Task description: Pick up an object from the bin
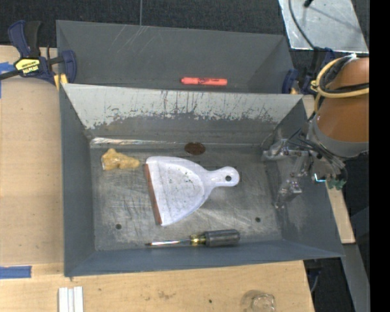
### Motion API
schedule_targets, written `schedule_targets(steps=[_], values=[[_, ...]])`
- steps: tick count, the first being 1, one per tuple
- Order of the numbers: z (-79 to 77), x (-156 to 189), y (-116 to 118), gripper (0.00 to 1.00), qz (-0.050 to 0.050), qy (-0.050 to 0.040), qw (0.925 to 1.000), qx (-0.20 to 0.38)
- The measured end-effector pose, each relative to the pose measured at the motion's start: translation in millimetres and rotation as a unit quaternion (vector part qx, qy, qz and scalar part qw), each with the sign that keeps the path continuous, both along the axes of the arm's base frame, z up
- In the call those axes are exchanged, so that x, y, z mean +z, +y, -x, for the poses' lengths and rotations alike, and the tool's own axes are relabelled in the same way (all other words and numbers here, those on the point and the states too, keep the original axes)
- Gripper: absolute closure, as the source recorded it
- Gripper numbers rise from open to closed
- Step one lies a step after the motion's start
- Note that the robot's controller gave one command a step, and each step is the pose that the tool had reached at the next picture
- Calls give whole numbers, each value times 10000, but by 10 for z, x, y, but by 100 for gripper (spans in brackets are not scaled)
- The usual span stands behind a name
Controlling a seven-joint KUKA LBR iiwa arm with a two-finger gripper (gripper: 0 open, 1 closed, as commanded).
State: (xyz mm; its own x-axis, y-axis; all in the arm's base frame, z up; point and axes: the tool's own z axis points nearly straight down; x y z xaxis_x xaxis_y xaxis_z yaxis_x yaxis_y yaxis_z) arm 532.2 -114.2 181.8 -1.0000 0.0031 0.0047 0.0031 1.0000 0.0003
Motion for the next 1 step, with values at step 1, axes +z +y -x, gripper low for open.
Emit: schedule_targets(steps=[1], values=[[-18, 45, 3, 0, 7, -42, 10000, 14]])
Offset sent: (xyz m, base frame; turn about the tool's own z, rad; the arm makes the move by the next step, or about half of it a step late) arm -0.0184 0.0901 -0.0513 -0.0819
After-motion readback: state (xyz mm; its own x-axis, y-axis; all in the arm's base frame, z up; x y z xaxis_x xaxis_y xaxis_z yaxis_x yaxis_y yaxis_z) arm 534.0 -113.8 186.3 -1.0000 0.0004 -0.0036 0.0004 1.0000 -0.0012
